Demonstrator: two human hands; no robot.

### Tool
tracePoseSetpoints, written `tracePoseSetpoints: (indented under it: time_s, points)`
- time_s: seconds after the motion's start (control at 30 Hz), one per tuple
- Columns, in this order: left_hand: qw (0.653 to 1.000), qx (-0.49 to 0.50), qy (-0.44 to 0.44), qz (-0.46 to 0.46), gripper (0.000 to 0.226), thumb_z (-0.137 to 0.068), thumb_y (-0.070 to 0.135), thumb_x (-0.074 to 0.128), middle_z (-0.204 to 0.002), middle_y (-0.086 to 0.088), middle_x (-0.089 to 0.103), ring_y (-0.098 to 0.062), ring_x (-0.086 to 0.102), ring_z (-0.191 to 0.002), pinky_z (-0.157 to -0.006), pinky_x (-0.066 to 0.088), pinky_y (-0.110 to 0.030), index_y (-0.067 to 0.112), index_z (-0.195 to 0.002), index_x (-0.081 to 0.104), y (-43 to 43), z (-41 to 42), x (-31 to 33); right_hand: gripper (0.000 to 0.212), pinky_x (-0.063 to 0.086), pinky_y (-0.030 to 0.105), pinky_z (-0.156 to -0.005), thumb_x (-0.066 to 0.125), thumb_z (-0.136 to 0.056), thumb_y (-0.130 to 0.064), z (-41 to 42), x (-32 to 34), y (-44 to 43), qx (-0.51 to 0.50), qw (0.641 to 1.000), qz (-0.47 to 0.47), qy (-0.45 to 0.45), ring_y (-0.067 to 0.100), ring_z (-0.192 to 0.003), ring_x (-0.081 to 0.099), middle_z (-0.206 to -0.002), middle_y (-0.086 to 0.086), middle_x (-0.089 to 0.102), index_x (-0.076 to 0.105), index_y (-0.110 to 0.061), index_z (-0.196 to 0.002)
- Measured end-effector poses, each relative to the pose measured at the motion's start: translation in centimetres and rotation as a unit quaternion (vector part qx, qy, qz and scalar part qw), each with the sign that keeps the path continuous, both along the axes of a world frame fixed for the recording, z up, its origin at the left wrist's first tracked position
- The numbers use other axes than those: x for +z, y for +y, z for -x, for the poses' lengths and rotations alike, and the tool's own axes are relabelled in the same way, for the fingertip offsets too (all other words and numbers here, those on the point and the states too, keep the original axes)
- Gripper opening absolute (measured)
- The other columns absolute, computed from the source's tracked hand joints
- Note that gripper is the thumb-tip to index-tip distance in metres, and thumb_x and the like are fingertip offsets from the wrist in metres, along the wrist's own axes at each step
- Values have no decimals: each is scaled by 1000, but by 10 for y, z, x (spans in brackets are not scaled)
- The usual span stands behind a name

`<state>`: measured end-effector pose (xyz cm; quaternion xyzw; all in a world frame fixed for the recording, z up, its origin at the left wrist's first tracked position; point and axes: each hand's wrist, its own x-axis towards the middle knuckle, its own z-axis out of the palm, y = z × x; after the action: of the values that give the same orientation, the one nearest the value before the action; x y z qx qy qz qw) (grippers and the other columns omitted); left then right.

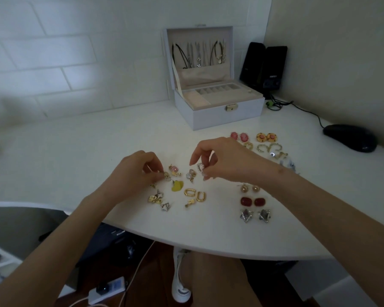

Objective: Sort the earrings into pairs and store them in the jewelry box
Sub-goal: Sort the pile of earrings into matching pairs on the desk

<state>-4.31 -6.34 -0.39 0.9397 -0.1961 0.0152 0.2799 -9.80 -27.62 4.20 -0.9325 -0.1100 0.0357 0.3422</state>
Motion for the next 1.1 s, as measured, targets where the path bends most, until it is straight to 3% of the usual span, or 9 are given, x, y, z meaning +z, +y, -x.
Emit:
tracePoseSetpoints:
  time_s: [0.2, 0.4, 0.53, 0.67, 0.9, 1.1]
  points:
    - [998, 29, 22, 52, 10, -81, 21, 68, -86, 8, 63, -8, 59, -82, -65, 42, -19, 22, -83, 58, 1, -1, 0, 34, 52, 25, -70, 60, -76, 7, 5, -2, -4, -1, 1000, -6, -23, 4, -69, 58, -82, -4, 63, 68, -19, -97]
    - [993, 2, 11, 119, 13, -81, 10, 68, -84, 4, 66, -6, 65, -76, -69, 48, -13, 16, -90, 62, 1, 5, 11, 29, 55, 27, -76, 63, -76, 8, 5, -5, -7, -15, 998, -47, -26, 11, -76, 65, -83, 3, 69, 69, -14, -93]
    - [982, -31, 42, 180, 8, -84, 3, 62, -83, -4, 70, -8, 69, -72, -66, 53, -14, 9, -88, 67, 0, 7, 17, 24, 54, 16, -67, 64, -79, 6, 5, -5, -8, -23, 998, -57, -24, 7, -72, 65, -82, 2, 70, 72, -13, -91]
    - [972, -38, 57, 223, 13, -88, 3, 57, -82, -6, 71, -14, 70, -73, -63, 53, -15, 7, -91, 69, -2, 9, 23, 17, 53, 14, -62, 64, -81, 2, 6, -6, -10, -31, 995, -93, -21, 10, -67, 68, -79, 3, 70, 71, -11, -89]
    - [978, -28, 37, 204, 13, -87, 9, 61, -85, 2, 71, -7, 67, -77, -66, 51, -12, 16, -92, 70, -5, 7, 24, 20, 56, 19, -63, 60, -85, 0, 10, -6, -11, -28, 993, -117, -22, 13, -67, 69, -83, 6, 69, 69, -17, -87]
    - [987, -13, 23, 161, 16, -87, 13, 60, -88, 10, 70, 4, 61, -79, -75, 44, -15, 24, -89, 71, -2, 4, 19, 19, 59, 24, -66, 61, -84, 2, 12, -7, -12, -36, 991, -122, -27, 12, -66, 69, -71, -1, 67, 70, -15, -85]
